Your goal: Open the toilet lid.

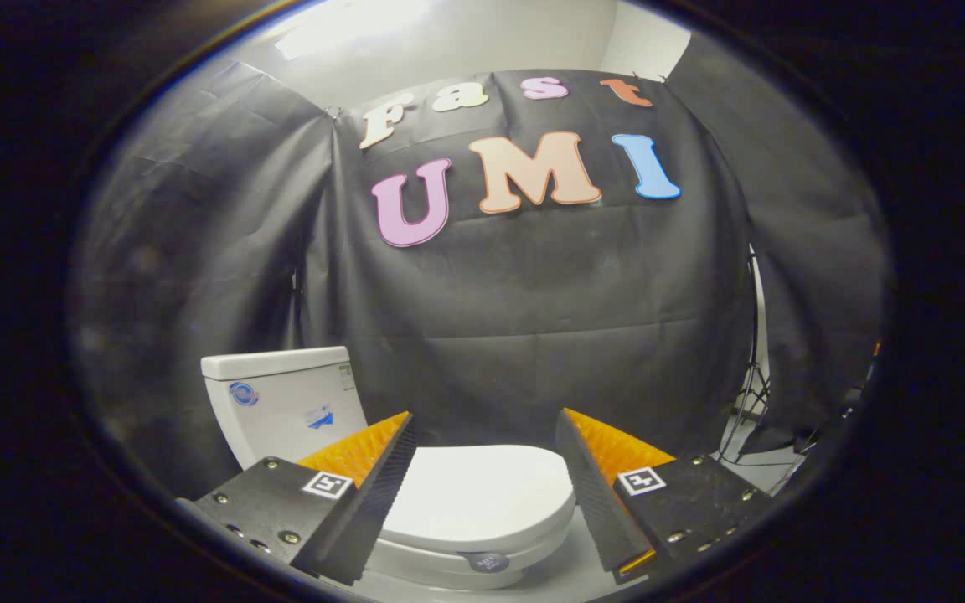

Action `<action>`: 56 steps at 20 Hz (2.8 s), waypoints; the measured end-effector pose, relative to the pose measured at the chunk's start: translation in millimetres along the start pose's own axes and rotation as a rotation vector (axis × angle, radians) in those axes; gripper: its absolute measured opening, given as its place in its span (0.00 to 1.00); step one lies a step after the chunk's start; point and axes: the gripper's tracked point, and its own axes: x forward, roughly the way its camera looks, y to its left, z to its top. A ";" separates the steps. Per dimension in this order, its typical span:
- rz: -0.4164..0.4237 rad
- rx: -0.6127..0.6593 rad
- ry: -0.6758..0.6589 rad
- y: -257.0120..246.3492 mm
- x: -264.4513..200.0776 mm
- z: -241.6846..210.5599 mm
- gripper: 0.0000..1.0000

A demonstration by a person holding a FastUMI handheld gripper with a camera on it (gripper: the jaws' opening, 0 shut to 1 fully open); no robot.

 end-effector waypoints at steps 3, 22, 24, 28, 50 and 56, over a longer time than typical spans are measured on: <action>-0.011 0.023 -0.009 -5.8 0.0 4.8 0.99; -0.058 0.025 0.359 -42.4 1.0 -110.0 0.99; -0.056 0.075 0.408 -45.8 -0.7 -122.5 1.00; -0.112 0.324 0.529 -62.3 -6.4 -158.7 1.00; -0.175 0.909 0.807 -20.5 1.4 -279.7 0.75; -0.191 1.013 0.821 -19.0 2.9 -282.2 0.07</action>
